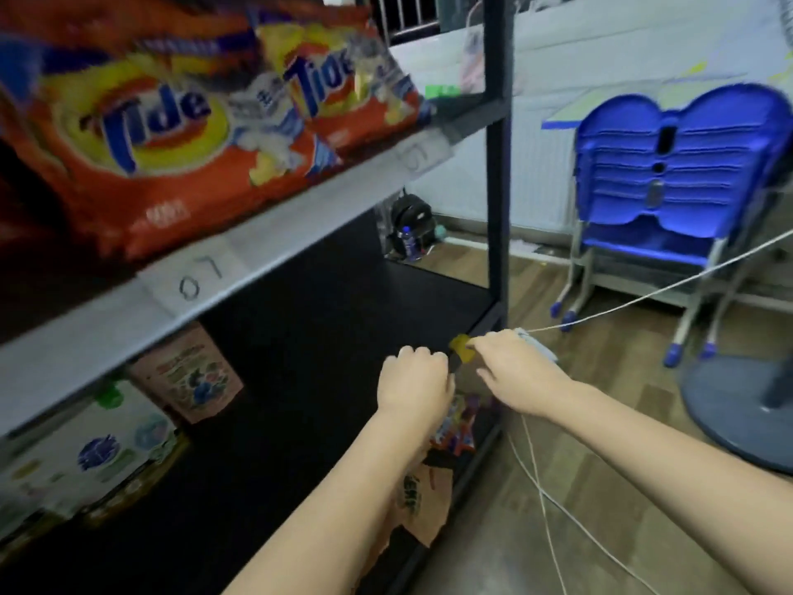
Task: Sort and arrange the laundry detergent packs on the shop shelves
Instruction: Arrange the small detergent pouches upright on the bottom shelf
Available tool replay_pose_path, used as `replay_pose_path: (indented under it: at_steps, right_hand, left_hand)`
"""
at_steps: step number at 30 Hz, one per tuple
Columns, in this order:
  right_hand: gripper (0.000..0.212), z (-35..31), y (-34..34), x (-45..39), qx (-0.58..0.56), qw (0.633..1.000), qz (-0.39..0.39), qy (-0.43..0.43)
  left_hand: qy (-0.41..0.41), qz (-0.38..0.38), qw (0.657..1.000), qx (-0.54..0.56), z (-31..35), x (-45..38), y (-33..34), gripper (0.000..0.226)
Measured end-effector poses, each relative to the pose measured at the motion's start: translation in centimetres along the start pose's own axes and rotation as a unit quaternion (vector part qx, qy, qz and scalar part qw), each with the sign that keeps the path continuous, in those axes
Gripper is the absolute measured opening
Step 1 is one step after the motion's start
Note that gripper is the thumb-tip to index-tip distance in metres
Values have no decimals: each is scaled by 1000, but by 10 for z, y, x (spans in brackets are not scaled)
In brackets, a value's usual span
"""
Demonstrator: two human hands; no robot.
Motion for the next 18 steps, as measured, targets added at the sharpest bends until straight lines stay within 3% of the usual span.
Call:
replay_pose_path:
  at_steps: [8, 13, 18]
  right_hand:
    - [38, 10, -246, 19, 43, 996, 53, 48]
    - [33, -32, -388, -9, 44, 990, 132, 29]
    - [36, -91, -478, -56, 21, 983, 181, -18]
  left_hand:
    - [76, 87, 993, 13, 43, -26, -243, 29]
    - [72, 200, 977, -16, 9, -33, -391, 30]
    - [36, 291, 954, -66, -53, -30, -492, 29]
Point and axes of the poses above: each hand's wrist, its own x-axis away from the middle knuckle, its own y-axis out of the palm, z = x × y, the point moved 4 cm from there along -x, towards the middle knuckle, and after that the axes turned 8 degrees about z, right-handed, at the moved point
